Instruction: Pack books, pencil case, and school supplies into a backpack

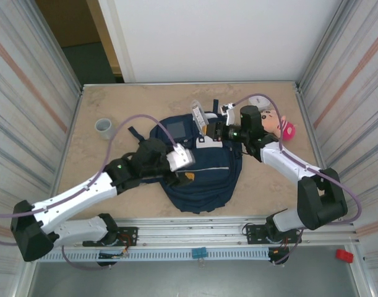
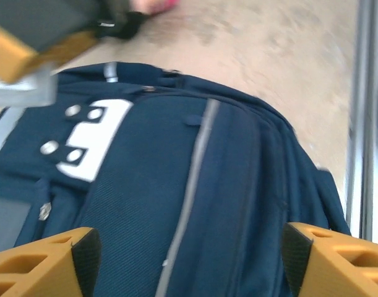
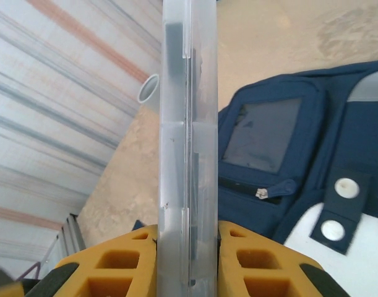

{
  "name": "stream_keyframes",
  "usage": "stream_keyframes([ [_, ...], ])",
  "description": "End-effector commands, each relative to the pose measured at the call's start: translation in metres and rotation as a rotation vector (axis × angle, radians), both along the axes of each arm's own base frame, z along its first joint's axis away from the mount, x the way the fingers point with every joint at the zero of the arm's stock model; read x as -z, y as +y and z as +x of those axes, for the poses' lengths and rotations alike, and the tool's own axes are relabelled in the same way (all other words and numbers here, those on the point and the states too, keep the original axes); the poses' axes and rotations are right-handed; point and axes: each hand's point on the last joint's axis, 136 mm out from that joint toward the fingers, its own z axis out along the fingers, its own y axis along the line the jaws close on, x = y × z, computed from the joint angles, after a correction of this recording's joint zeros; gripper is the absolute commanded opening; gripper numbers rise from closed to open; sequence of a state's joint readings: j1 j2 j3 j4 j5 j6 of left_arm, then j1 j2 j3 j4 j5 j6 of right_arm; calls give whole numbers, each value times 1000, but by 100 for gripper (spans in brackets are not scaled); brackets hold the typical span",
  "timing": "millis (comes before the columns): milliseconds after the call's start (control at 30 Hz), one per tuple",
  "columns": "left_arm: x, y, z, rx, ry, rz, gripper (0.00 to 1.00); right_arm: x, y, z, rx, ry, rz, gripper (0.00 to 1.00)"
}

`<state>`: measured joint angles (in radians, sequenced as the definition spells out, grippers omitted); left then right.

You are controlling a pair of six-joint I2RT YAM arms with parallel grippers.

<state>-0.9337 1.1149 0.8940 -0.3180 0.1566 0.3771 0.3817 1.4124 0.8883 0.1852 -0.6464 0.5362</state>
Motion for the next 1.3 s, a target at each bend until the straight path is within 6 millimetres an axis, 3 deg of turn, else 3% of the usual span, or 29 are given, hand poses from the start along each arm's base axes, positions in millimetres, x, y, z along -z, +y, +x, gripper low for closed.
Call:
stream_keyframes([
  [0,25,-8,-4,149,-142,157,79,-11,-5,-3,17,-20,19,11],
  [133,45,-19,3,163,-139,221,80,-12,-6,-5,16,-19,20,11],
  [500,70,-30,16,157,-132,280,83,-13,-11,-6,23,-22,21,10],
  [633,65,-28,34,57,-173,285,73,-14,-13,-7,25,-26,24,10],
  [767,44,-29,45,-6,-226,224,56,-17,-16,-9,32,-32,26,10],
  [933,28,-30,48,-37,-248,163,49,-17,-25,-11,54,-34,22,10],
  [1133,51,-21,69,-138,-251,229,51,-23,-35,-16,76,-52,28,9],
  [1267,64,-30,61,-85,-205,225,50,-29,-41,-21,87,-63,24,9],
])
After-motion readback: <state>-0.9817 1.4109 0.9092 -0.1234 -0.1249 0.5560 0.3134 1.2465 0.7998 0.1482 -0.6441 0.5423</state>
